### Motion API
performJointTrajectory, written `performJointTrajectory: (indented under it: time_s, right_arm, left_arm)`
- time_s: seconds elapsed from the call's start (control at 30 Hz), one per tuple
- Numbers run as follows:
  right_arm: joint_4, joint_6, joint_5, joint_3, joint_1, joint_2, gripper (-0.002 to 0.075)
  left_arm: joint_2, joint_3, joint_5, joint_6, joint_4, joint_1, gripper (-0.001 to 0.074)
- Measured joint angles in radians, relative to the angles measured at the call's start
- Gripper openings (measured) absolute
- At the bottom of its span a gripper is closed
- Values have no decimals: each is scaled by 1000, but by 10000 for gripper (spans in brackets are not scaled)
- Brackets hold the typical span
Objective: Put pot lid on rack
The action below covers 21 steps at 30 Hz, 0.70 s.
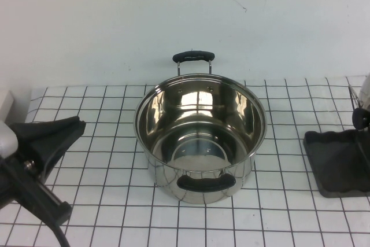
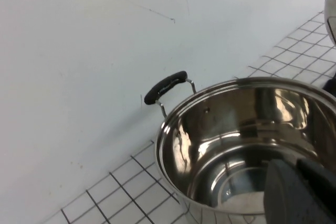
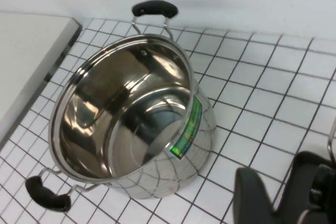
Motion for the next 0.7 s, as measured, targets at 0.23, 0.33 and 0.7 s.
performJointTrajectory:
  time_s: [0.23, 0.33, 0.7]
  right_arm:
    - [-62, 0, 13, -2, 0, -138, 235]
    - [-81, -4, -7, -2, 0, -191, 204]
    - [-81, -126, -107, 39, 0, -450, 137]
  left_arm:
    - [-5, 0, 2, -96, 68, 0, -1]
    - [-47, 0, 15, -109, 75, 0, -1]
    - [-450, 169, 214, -307, 71, 0, -1]
